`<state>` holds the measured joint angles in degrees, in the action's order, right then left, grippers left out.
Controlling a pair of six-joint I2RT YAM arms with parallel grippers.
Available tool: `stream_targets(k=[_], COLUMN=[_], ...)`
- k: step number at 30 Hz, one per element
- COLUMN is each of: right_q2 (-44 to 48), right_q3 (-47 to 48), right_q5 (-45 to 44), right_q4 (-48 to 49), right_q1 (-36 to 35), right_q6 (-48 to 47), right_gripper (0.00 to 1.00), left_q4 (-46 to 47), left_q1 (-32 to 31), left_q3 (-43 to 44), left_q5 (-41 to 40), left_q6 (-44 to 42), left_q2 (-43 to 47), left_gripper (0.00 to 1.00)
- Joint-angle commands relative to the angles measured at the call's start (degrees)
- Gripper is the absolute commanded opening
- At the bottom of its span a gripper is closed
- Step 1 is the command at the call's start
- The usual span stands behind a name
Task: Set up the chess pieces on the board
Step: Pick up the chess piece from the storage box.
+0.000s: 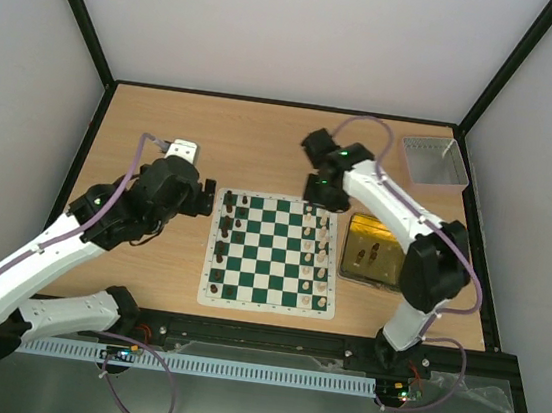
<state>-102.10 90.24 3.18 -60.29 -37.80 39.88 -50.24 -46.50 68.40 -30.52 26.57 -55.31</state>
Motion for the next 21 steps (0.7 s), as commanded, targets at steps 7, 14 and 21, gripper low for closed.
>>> stream_targets(k=[7, 14, 21], right_q2=[12.34, 13.72, 14.16], right_q3=[-22.45, -28.92, -32.33], right_q5=[-0.89, 0.43, 1.53], right_q4=[6.49, 9.5, 11.6], right_q1=[18.66, 20.8, 22.09], right_q6=[2.47, 1.48, 0.75], right_gripper=[0.26, 0.27, 0.27], left_q4=[0.86, 1.11, 0.71], left_q1=[-3.29, -4.2, -4.19], left_q3=[2.49, 2.94, 2.97], left_q5=[4.79, 5.41, 4.99], left_q6=[-3.23, -3.36, -3.18], left_q2=[-6.26, -8.41, -8.91], left_gripper=[0.99, 0.99, 0.99])
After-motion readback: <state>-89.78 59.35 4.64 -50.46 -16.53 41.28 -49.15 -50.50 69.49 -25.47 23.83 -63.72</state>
